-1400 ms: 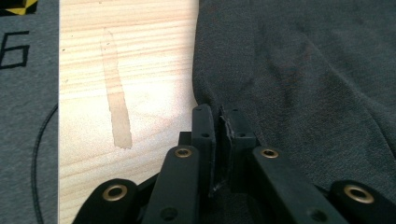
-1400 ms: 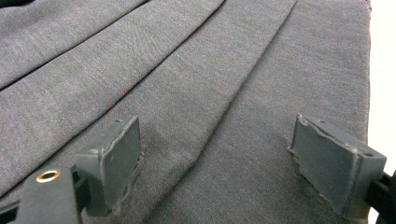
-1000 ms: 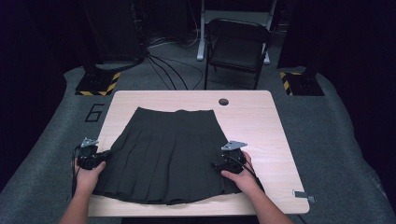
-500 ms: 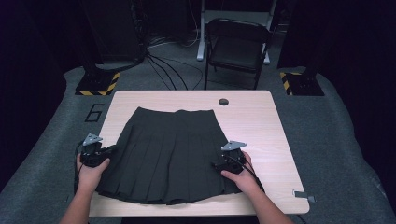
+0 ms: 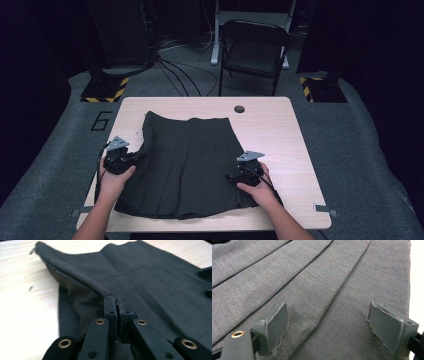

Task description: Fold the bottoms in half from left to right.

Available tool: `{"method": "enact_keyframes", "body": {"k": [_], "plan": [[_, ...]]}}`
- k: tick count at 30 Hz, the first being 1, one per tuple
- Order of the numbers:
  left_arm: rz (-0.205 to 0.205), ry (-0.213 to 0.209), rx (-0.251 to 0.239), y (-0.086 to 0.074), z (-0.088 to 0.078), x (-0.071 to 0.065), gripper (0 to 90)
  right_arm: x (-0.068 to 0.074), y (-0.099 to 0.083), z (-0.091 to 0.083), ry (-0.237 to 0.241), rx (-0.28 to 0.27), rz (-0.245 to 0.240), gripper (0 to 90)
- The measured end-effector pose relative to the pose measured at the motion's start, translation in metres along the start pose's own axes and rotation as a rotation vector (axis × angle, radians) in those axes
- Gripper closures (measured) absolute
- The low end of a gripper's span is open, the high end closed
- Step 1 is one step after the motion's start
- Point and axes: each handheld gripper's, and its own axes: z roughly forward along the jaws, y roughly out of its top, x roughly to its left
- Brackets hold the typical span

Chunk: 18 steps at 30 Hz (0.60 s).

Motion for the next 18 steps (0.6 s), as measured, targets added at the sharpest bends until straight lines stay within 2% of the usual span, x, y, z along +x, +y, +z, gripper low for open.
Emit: {"method": "enact_keyframes", "body": {"k": [2, 8, 18], "plan": [[0.008, -0.004, -0.007, 0.002, 0.002, -0.004, 86.8, 0.0, 0.0, 0.0, 0.001, 0.001, 0.0, 15.6], [0.051, -0.063, -0.007, 0.011, 0.013, -0.026, 86.7, 0.0, 0.0, 0.0, 0.0, 0.0, 0.0, 15.6], [0.112, -0.119, 0.006, 0.021, 0.027, -0.05, 86.7, 0.0, 0.0, 0.0, -0.001, 0.0, -0.001, 15.6]]}}
